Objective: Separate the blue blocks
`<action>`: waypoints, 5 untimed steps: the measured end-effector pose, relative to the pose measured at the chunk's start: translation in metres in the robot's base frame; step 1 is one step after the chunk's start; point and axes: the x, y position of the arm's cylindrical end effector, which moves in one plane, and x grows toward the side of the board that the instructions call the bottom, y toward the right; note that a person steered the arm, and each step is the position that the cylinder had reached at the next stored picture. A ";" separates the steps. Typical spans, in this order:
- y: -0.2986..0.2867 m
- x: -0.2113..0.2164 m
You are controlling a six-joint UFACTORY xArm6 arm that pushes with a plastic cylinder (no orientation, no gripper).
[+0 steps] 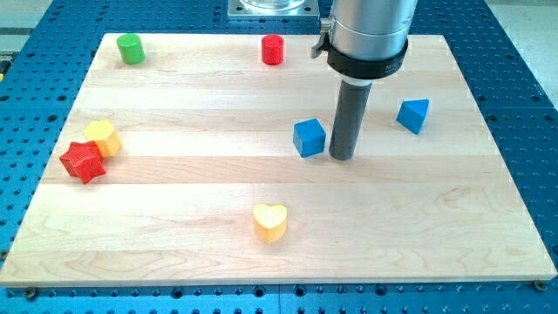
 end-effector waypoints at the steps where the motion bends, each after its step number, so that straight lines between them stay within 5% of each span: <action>1: -0.021 -0.005; 4: -0.060 -0.047; 5: -0.199 0.000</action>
